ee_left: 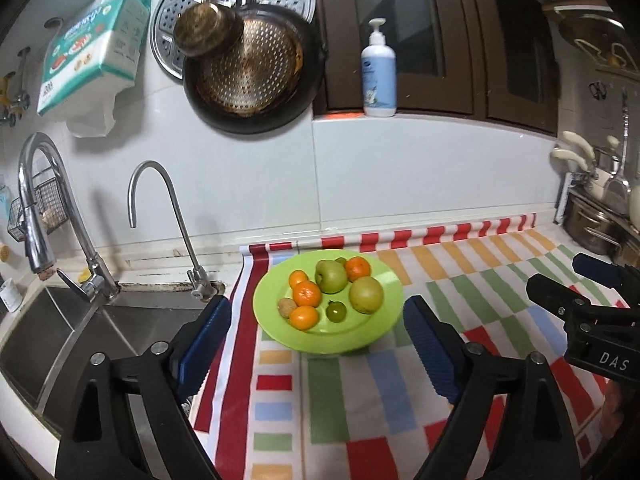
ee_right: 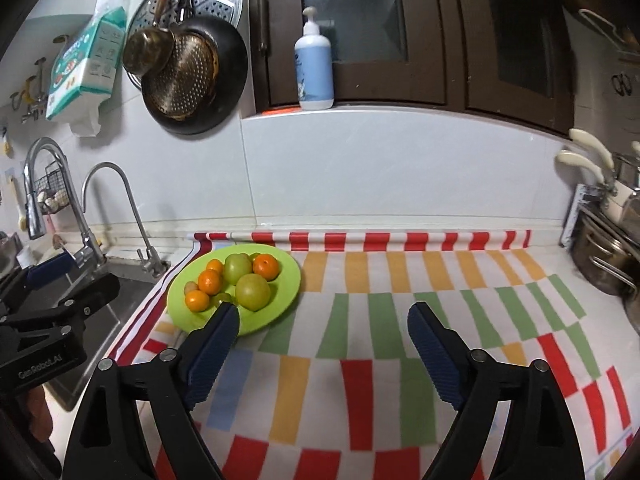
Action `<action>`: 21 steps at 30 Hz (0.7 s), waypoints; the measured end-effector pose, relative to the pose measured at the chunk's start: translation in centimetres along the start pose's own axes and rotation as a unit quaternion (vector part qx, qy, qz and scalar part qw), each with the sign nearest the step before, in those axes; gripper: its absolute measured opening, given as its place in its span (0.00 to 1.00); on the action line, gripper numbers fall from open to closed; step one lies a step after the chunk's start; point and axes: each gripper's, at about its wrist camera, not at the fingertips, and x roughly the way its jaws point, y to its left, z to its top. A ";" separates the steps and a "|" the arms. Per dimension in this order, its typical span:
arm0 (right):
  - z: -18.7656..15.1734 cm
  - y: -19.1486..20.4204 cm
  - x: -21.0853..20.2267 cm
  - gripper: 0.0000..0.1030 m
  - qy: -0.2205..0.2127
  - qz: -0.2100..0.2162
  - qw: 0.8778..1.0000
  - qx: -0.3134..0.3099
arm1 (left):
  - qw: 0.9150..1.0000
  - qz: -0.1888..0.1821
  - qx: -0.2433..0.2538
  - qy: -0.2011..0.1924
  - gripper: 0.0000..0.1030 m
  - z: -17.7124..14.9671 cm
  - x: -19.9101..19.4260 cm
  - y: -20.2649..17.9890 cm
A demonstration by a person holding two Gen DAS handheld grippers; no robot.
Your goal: Organize fruits
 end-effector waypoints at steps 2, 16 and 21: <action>-0.4 -0.4 -1.3 0.87 -0.004 -0.003 1.000 0.001 | 1.000 0.003 0.001 -0.006 0.90 -0.3 -1.1 -0.4; -2.3 -1.7 -7.5 0.88 -0.024 -0.024 0.999 0.004 | 1.000 -0.006 -0.001 -0.012 1.00 -2.3 -5.7 -1.7; -2.7 -1.4 -8.4 0.88 -0.027 -0.024 0.999 0.000 | 1.000 -0.008 -0.008 -0.016 1.00 -2.8 -6.5 -1.5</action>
